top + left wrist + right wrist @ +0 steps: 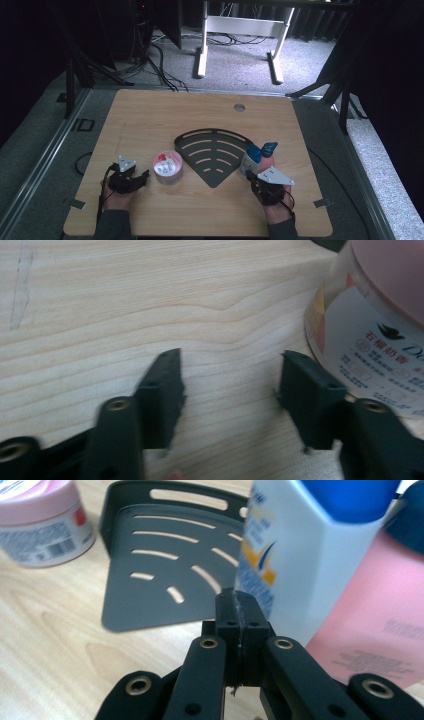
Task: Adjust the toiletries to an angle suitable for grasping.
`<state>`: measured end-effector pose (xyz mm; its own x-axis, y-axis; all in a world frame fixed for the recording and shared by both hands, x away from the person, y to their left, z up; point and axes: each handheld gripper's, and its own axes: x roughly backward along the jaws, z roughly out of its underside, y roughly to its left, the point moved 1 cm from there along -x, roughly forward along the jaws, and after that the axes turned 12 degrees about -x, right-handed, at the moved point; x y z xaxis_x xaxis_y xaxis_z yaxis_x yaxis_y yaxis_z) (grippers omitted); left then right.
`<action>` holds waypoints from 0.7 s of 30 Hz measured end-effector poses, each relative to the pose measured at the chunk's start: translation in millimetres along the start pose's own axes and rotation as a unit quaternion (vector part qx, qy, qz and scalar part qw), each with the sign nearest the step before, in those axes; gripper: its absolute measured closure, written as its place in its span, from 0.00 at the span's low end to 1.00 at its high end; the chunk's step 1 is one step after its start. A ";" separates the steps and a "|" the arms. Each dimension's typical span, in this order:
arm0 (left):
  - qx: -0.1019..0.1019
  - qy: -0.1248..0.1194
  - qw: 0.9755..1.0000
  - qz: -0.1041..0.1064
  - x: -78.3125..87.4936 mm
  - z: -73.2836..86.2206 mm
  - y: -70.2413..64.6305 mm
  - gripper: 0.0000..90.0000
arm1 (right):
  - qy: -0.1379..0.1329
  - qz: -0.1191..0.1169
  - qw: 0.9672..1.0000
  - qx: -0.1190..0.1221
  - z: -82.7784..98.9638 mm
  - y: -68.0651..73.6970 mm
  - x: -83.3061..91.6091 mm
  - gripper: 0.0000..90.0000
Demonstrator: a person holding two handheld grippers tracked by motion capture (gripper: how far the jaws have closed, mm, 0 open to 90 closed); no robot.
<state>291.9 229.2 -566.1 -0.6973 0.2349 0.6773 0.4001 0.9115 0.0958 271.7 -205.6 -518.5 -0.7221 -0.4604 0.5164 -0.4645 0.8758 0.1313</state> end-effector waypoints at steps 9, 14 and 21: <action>-0.019 -0.034 0.999 0.001 3.9 -17.8 3.4 0.76 | 0.016 -0.016 1.000 0.015 7.7 5.0 -4.8 1.00; -0.014 -0.036 0.999 0.000 1.3 -21.6 5.6 0.86 | 0.019 -0.026 0.999 0.011 10.0 2.0 -3.4 1.00; -0.014 -0.056 0.998 0.013 -2.3 -31.3 7.3 0.99 | 0.023 -0.028 0.999 0.006 14.8 -2.4 1.0 0.98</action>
<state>315.1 224.8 -544.1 -0.7484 0.2955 0.5938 0.4341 0.8951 0.1017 264.5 -210.4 -530.8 -0.6702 -0.5015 0.5471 -0.5099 0.8468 0.1515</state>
